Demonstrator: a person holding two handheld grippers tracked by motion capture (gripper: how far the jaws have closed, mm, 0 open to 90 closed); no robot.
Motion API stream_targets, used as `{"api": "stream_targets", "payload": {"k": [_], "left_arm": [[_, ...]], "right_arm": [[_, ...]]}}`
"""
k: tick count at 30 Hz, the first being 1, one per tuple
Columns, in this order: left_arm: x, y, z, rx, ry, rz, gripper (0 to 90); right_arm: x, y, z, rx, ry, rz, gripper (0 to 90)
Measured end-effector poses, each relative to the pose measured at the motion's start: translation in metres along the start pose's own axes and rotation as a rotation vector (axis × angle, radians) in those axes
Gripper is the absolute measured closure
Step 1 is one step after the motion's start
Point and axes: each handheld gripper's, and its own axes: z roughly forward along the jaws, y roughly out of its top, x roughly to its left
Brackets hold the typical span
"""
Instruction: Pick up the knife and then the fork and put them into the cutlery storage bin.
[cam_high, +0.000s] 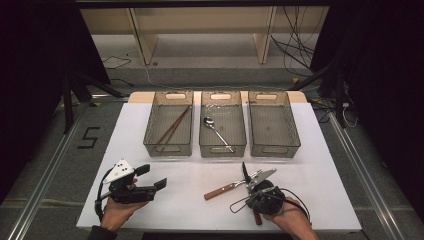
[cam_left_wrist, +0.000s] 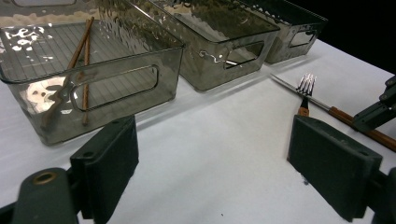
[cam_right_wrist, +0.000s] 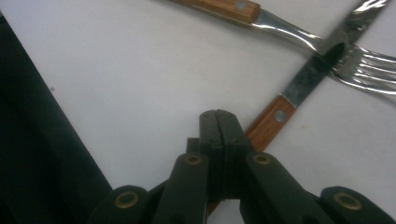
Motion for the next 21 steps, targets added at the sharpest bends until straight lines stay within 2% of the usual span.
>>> {"api": "stream_targets", "payload": {"k": [8, 11, 15, 17, 19, 21], "left_arm": [[0.0, 0.0, 0.0, 0.002, 0.001, 0.0, 15.7], [0.0, 0.0, 0.0, 0.003, 0.001, 0.0, 15.7], [0.0, 0.0, 0.0, 0.001, 0.002, -0.002, 15.7], [0.0, 0.0, 0.0, 0.002, 0.002, -0.001, 15.7], [0.0, 0.0, 0.0, 0.002, 0.002, -0.002, 15.7], [0.0, 0.0, 0.0, 0.001, 0.002, -0.002, 15.7]], "right_arm": [[-0.007, -0.005, -0.004, 0.021, -0.038, 0.02, 90.0], [-0.009, -0.006, -0.005, 0.035, -0.071, 0.023, 90.0], [-0.011, -0.006, -0.008, 0.017, -0.07, 0.039, 89.3], [-0.012, -0.004, -0.013, -0.013, -0.062, 0.059, 81.4], [-0.014, -0.002, -0.017, -0.033, -0.073, 0.081, 72.4], [-0.015, -0.001, -0.019, -0.04, -0.079, 0.106, 59.6]]}}
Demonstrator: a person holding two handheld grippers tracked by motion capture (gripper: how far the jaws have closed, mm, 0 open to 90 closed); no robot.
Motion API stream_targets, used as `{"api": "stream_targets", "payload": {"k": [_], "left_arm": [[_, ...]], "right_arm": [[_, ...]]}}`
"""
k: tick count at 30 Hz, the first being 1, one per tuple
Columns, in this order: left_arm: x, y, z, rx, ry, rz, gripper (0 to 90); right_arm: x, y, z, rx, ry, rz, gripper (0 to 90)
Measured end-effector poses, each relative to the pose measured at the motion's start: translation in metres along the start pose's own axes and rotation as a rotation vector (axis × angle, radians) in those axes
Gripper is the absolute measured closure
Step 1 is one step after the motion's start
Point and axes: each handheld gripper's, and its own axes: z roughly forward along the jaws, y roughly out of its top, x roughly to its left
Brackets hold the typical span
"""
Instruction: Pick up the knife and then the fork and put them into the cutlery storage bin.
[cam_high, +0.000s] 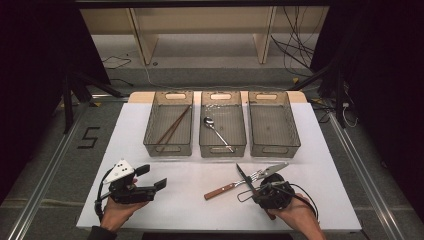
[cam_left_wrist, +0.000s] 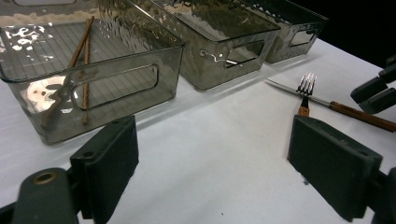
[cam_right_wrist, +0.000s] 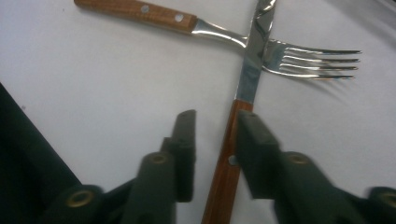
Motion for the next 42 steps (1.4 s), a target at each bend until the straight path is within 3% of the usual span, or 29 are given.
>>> {"api": "stream_targets", "payload": {"k": [4, 10, 27, 32, 42], "left_arm": [[0.0, 0.0, 0.0, 0.0, 0.0, 0.001, 15.7], [0.0, 0.0, 0.0, -0.001, 0.0, 0.0, 15.7], [0.0, 0.0, -0.001, -0.004, -0.002, 0.003, 15.7], [0.0, 0.0, -0.001, -0.005, -0.002, 0.003, 15.7], [-0.001, 0.0, -0.001, -0.003, -0.004, 0.006, 15.7]], "right_arm": [[-0.002, 0.002, 0.002, 0.02, -0.04, 0.059, 43.3], [-0.004, 0.002, 0.008, 0.083, -0.046, 0.081, 38.7], [-0.002, 0.006, 0.016, 0.174, -0.051, 0.054, 62.2], [0.0, 0.009, 0.019, 0.199, -0.075, 0.039, 68.6], [0.0, 0.012, 0.02, 0.221, -0.083, 0.014, 74.1]]}}
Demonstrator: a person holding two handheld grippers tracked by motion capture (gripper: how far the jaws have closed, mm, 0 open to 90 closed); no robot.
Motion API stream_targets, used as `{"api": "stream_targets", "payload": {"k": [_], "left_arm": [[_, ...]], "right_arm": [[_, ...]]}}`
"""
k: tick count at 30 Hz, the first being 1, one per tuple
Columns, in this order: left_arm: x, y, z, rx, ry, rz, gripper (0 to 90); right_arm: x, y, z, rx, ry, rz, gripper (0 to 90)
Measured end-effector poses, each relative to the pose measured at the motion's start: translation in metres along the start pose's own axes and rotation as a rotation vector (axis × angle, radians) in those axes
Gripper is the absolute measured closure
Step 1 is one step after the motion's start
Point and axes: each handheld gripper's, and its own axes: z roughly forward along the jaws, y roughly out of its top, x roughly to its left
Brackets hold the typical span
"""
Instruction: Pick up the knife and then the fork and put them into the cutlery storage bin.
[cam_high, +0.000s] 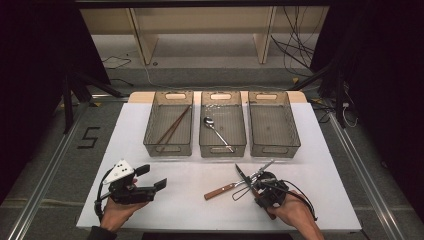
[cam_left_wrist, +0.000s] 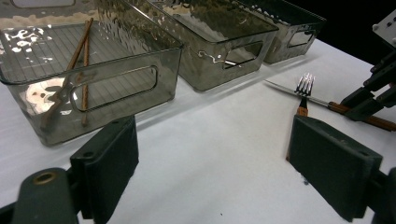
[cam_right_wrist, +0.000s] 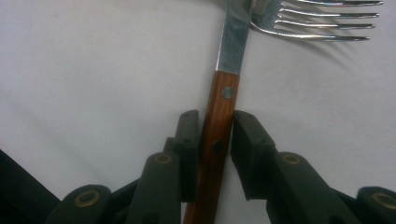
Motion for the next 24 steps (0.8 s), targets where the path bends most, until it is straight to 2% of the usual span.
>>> {"api": "stream_targets", "payload": {"k": [11, 24], "left_arm": [[0.0, 0.0, 0.0, 0.0, 0.001, 0.001, 15.7], [0.001, 0.0, 0.0, 0.0, 0.001, -0.002, 15.7]], "right_arm": [[-0.005, -0.001, 0.0, -0.011, 0.029, 0.008, 77.0], [-0.005, -0.001, -0.01, -0.075, 0.046, -0.011, 77.3]]}}
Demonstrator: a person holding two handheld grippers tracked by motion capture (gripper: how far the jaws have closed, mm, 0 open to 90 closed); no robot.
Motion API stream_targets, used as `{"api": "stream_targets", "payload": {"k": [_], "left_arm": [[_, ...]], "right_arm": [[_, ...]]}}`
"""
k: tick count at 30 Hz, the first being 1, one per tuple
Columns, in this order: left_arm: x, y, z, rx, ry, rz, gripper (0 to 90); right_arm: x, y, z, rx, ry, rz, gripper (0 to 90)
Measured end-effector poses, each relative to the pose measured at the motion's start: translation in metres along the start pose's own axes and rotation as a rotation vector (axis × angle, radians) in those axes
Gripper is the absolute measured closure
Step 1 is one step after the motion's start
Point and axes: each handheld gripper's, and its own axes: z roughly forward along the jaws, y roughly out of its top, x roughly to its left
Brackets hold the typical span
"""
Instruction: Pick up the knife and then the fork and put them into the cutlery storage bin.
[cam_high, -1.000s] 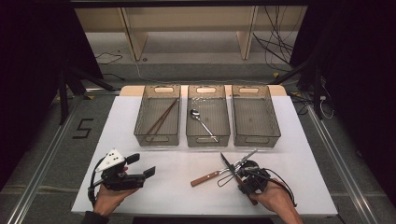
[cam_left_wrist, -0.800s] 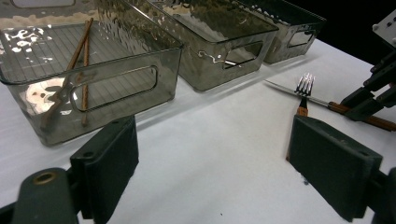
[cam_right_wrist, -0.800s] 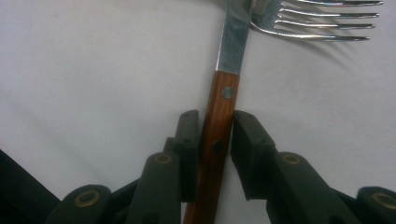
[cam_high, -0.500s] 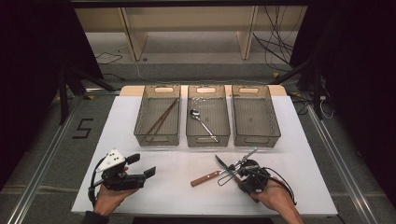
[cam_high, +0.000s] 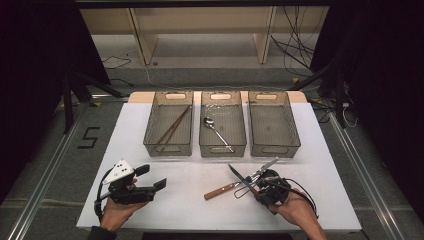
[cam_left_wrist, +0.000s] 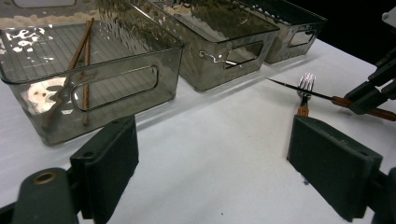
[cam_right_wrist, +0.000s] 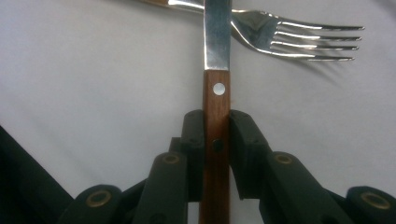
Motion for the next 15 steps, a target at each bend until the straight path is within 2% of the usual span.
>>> {"api": "stream_targets", "payload": {"k": [15], "left_arm": [[0.001, 0.0, 0.0, 0.0, 0.002, -0.002, 15.7]], "right_arm": [[-0.009, 0.003, -0.024, -0.114, 0.043, 0.022, 77.3]]}}
